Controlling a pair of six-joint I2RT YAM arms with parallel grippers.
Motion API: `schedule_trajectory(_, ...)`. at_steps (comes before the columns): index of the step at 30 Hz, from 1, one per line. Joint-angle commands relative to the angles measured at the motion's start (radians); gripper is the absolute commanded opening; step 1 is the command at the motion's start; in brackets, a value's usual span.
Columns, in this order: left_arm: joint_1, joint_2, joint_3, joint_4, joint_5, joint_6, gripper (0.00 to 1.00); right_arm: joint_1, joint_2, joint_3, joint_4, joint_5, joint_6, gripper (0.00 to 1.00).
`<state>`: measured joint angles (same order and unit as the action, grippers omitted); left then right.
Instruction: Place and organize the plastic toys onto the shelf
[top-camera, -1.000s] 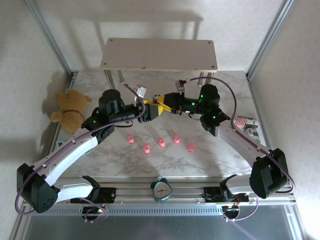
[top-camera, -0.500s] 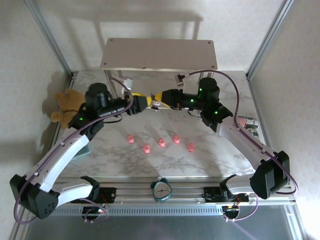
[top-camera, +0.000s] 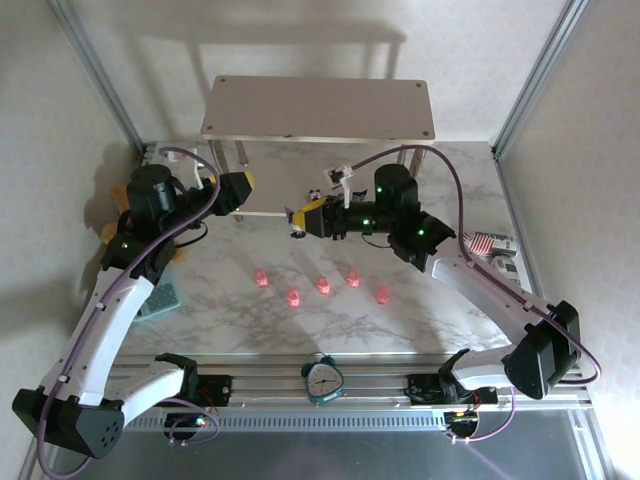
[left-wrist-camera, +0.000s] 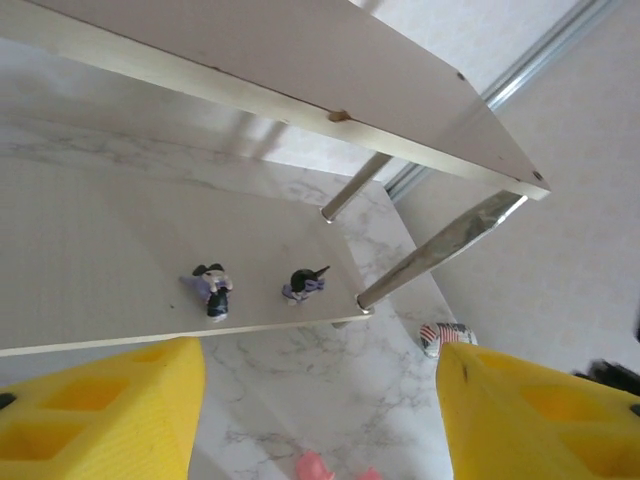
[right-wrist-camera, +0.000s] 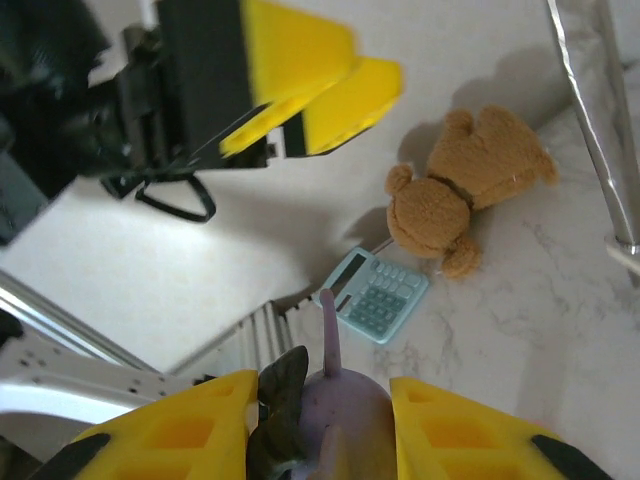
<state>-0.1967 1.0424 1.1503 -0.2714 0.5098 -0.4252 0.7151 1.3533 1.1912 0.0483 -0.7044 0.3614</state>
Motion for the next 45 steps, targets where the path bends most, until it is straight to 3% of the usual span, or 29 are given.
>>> schedule_trajectory(1, 0.036, -0.007, -0.014, 0.006, -0.012, -0.02, 0.62, 0.027, 0.058, -0.001, 0.08, 0.082, -0.24, 0.0)
schedule_trajectory(9, 0.123, -0.02, -0.078, 0.007, 0.026, -0.014, 0.62, 0.083, 0.287, 0.017, 0.262, 0.237, -0.335, 0.0)
schedule_trajectory(15, 0.177, -0.034, -0.113, 0.006, 0.059, 0.001, 0.62, 0.084, 0.475, 0.135, 0.272, 0.318, -0.395, 0.0)
schedule_trajectory(28, 0.285, -0.025, -0.129, -0.019, 0.135, 0.046, 0.61, 0.081, 0.774, 0.346, 0.393, 0.458, -0.354, 0.0)
schedule_trajectory(45, 0.292, 0.008, -0.171, -0.009, 0.164, 0.052, 0.6, -0.01, 0.961, 0.508, 0.464, 0.411, -0.319, 0.0)
